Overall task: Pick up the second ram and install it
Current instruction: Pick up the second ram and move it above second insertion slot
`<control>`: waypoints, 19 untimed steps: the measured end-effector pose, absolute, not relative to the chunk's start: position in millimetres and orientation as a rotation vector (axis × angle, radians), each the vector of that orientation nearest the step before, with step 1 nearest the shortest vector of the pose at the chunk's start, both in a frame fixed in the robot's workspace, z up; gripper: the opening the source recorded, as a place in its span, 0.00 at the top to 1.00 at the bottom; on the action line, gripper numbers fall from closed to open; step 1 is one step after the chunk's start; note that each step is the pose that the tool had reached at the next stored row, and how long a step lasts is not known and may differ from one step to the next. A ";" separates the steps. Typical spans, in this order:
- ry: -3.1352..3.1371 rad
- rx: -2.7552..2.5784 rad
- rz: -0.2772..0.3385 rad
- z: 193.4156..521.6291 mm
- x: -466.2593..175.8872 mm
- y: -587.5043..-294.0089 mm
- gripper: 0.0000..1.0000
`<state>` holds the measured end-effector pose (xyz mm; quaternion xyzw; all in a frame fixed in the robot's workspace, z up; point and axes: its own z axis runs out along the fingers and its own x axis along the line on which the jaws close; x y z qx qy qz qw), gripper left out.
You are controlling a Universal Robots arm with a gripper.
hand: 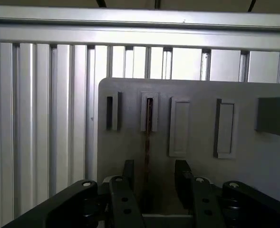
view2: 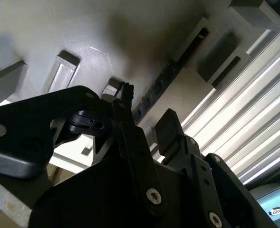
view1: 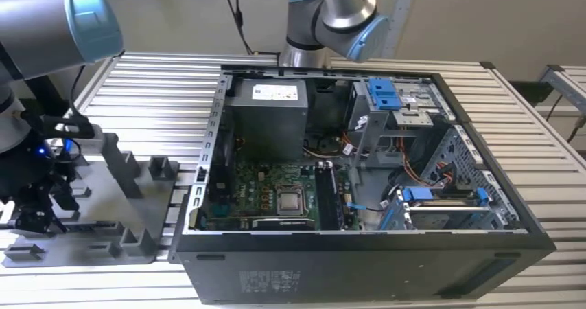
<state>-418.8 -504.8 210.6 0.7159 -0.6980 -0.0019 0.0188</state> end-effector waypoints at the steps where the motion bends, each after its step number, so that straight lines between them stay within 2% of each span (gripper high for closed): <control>1: -2.167 2.222 -0.006 209.3 -418.9 -505.5 0.52; 19: -2.170 2.225 0.001 194.3 -421.5 -509.4 0.52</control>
